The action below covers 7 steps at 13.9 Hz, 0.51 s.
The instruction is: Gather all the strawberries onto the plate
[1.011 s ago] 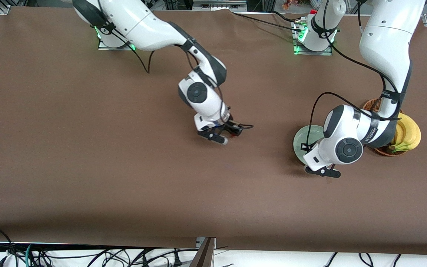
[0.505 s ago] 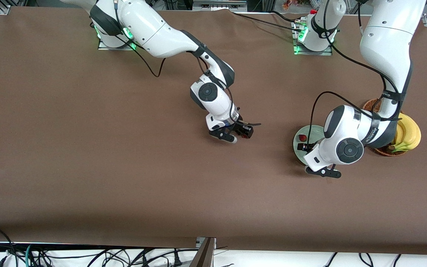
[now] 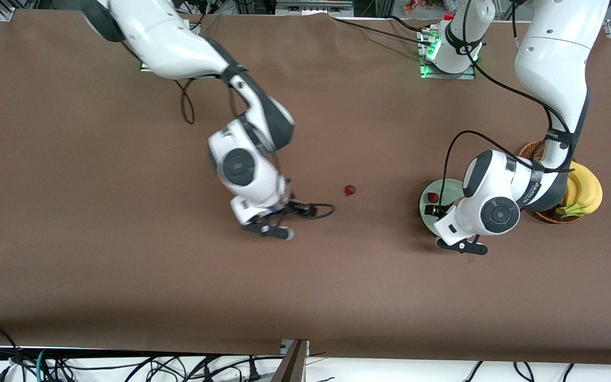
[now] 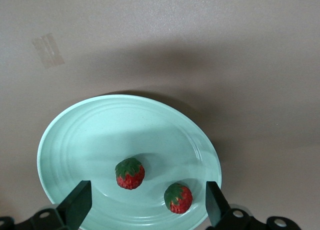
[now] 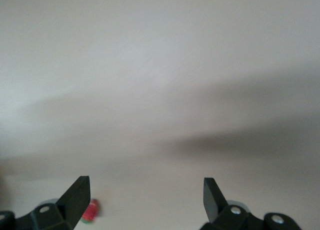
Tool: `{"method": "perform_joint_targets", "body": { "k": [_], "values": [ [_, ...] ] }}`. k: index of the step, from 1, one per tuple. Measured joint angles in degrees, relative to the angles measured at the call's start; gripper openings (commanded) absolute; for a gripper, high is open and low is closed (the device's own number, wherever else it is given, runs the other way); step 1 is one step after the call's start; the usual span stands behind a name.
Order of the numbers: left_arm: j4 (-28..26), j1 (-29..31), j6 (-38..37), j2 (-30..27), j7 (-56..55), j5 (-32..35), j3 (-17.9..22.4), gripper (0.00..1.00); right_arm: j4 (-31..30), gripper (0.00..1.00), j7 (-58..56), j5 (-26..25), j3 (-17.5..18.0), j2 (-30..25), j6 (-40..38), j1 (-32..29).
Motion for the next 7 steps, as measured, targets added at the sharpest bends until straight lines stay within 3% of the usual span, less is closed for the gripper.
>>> {"method": "perform_joint_targets", "body": {
  "k": [4,7],
  "values": [
    [0.1,-0.1,0.0,0.0,-0.1,-0.3,-0.6,1.0,0.0,1.0,-15.4,-0.1,-0.1,-6.1,-17.7,-9.6],
    [0.3,-0.7,0.0,-0.1,-0.2,-2.9,-1.3,1.0,0.0,1.0,-23.6,-0.4,-0.2,-10.2,-26.8,-15.5]
  ]
}}
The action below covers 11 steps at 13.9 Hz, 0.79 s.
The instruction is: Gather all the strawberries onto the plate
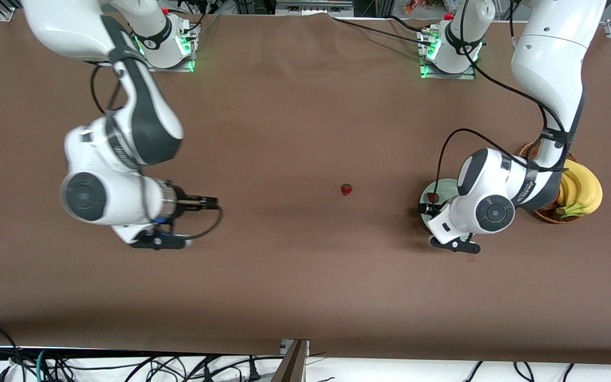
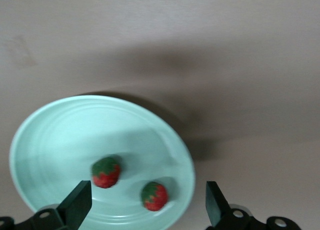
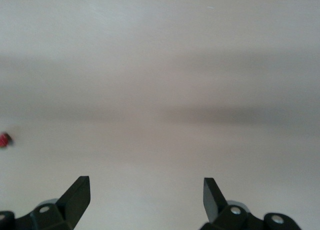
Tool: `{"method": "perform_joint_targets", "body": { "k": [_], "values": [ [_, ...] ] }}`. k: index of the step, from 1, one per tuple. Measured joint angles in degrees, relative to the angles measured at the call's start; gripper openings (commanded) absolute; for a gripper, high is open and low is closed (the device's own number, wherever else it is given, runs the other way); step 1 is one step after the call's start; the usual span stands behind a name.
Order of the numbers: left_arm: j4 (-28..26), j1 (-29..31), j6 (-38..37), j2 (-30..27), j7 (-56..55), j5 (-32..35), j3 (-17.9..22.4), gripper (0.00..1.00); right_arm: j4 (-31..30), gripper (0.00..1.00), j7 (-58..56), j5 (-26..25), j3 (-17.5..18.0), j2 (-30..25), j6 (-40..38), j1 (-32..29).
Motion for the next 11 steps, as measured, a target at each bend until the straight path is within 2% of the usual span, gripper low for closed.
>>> {"method": "perform_joint_targets", "body": {
  "k": [3,6,9,11],
  "values": [
    [0.0,-1.5,0.0,0.0,-1.3,-1.4,-0.2,1.0,0.0,1.0,-5.0,-3.3,0.0,-5.1,-5.2,-4.6],
    [0.1,-3.5,0.0,0.0,-4.8,-1.8,-0.2,1.0,-0.8,1.0,-6.2,-9.5,0.0,-12.9,-9.0,-6.3],
    [0.1,-5.7,0.1,0.0,-7.8,-4.4,-0.3,1.0,-6.5,1.0,-11.1,-11.0,-0.1,-21.4,-10.6,-9.0],
    [0.1,-7.6,0.3,0.1,-10.5,-5.8,-0.3,1.0,-10.8,1.0,-13.0,-11.1,-0.9,-24.7,-10.6,-10.6]
  ]
}}
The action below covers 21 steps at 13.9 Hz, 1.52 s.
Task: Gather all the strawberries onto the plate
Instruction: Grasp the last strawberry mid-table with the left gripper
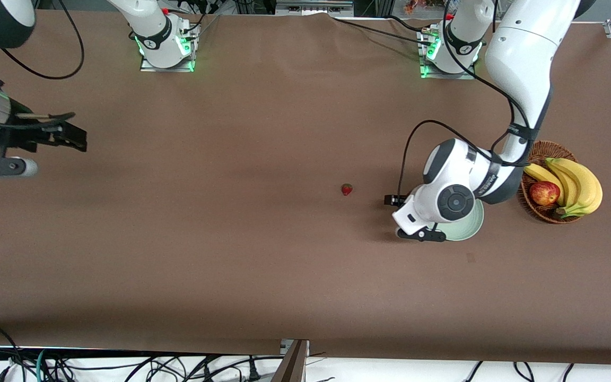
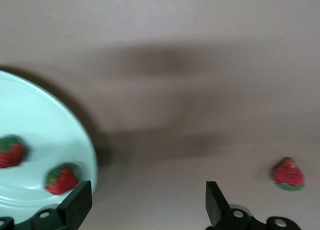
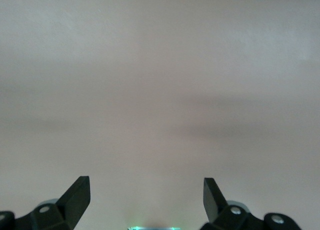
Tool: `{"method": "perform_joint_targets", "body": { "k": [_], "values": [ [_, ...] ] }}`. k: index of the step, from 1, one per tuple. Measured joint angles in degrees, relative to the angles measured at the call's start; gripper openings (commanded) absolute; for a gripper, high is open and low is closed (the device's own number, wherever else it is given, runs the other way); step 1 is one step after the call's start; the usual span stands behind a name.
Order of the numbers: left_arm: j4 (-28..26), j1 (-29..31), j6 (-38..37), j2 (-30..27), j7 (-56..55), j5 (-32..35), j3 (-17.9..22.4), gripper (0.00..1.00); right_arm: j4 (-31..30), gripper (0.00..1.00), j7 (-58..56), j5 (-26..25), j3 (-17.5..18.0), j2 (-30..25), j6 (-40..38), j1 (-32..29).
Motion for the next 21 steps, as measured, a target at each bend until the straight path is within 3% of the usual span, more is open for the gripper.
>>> {"method": "perform_joint_targets", "body": {
  "k": [4,9,17,21],
  "values": [
    [0.0,-4.4,3.0,0.7,-7.2,-0.1,0.0,1.0,-7.2,1.0,-0.5,0.0,-0.1,-4.8,0.4,-0.3],
    [0.0,-4.5,3.3,1.1,-8.0,-0.1,0.4,1.0,-9.5,1.0,-1.2,0.0,-2.4,-11.1,0.8,-0.4],
    [0.0,-4.9,4.0,1.2,-8.6,-0.1,0.2,1.0,-11.9,1.0,-8.4,0.0,-4.3,-11.2,1.0,-0.5],
    [-0.2,-9.5,10.6,2.9,-14.8,-0.2,0.0,1.0,-11.9,1.0,-8.4,0.3,-4.7,-10.8,1.0,-0.5]
  ]
}}
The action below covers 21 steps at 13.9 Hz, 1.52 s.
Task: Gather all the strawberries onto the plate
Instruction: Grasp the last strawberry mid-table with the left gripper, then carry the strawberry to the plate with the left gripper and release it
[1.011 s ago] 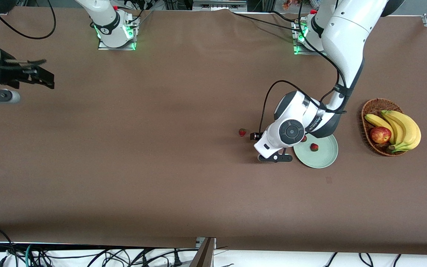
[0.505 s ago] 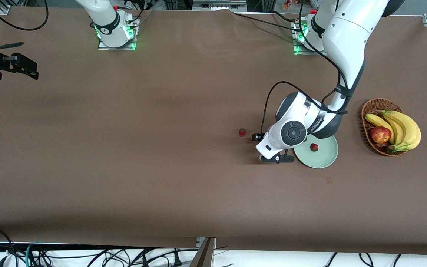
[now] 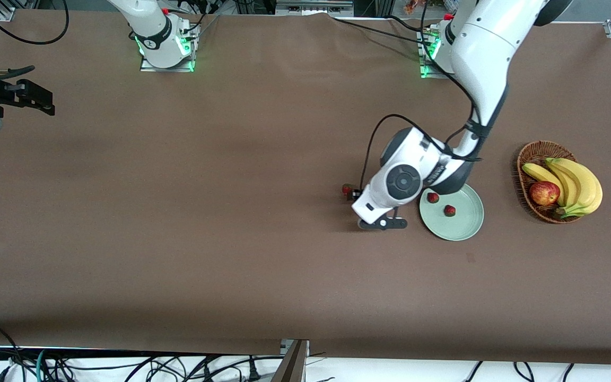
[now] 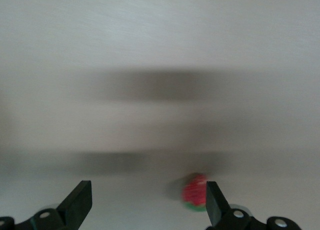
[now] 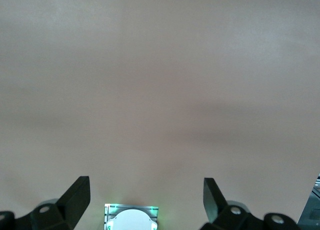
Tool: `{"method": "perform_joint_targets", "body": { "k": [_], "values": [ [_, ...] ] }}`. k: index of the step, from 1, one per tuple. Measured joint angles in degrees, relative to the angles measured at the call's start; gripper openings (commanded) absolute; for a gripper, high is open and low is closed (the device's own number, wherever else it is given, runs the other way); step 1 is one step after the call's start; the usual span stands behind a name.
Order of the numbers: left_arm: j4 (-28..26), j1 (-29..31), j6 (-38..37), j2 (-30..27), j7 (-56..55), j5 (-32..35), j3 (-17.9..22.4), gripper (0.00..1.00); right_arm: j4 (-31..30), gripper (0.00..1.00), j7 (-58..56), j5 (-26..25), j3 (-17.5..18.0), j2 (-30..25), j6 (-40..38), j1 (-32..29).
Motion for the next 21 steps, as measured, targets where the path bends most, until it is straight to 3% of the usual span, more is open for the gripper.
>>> {"method": "perform_joint_targets", "body": {
  "k": [5,6,9,12,15,18,21],
  "values": [
    [-0.5,-5.7,4.3,3.0,-7.3,0.0,0.0,1.0,0.0,1.0,0.0,0.1,0.0,0.0,0.0,0.0],
    [-0.9,-6.1,4.3,3.0,-7.5,0.0,0.1,0.91,0.0,1.0,0.0,0.1,-0.1,0.0,0.0,0.0],
    [-1.6,-6.1,4.3,3.0,-7.5,0.0,0.5,0.44,0.0,1.0,0.0,0.5,-0.3,0.0,0.0,0.0],
    [-2.4,-6.1,4.3,3.0,-7.5,0.0,0.8,0.15,0.0,1.0,0.0,0.7,-0.3,0.0,0.0,0.0],
    [-2.3,-6.0,4.3,2.8,-7.5,0.4,0.8,0.01,0.0,1.0,0.0,0.8,-0.3,0.0,0.0,0.0],
    [-1.8,-5.7,3.1,2.5,-7.5,2.2,1.3,0.0,0.0,1.0,0.0,0.8,-0.3,0.0,0.0,0.0],
    [-0.6,-4.6,-2.7,-0.6,-6.5,3.2,2.8,0.0,0.0,1.0,0.0,1.7,-0.6,0.0,0.0,0.0]
  ]
}}
